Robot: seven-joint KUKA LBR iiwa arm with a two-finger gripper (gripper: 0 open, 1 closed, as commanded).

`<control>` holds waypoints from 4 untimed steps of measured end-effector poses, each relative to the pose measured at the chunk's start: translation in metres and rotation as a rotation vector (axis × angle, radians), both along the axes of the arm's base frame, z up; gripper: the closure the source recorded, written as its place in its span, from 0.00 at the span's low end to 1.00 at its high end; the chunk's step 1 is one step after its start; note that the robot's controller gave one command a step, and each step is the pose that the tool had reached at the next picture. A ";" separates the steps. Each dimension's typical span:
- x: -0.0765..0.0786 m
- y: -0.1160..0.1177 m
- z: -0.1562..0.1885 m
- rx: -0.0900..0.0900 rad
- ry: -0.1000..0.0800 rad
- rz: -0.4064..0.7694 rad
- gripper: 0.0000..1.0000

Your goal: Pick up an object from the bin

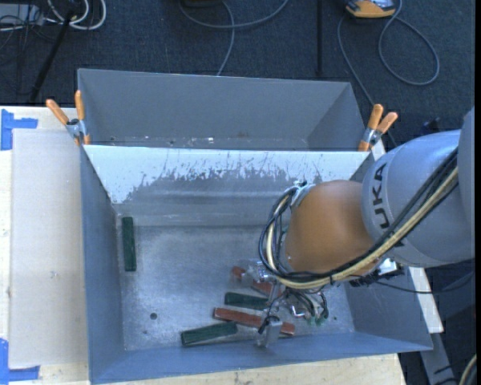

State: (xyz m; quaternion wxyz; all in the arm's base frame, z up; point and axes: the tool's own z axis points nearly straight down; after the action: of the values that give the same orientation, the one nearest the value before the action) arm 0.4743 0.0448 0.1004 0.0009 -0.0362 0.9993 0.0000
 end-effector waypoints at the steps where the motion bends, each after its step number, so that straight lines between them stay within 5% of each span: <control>1: -0.005 -0.014 0.014 0.000 0.002 -0.211 0.00; 2: 0.010 -0.007 -0.031 0.000 0.003 -0.462 0.00; 3: 0.010 -0.007 -0.032 0.001 0.002 -0.465 0.00; 4: 0.012 -0.007 -0.029 0.003 -0.006 -0.468 1.00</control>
Offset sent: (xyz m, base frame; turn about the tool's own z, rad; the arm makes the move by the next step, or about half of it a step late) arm -0.0047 -0.0145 0.0147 0.2111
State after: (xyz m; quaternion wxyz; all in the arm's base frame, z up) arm 0.4868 0.0373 0.0717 0.0040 0.1965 0.9805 0.0010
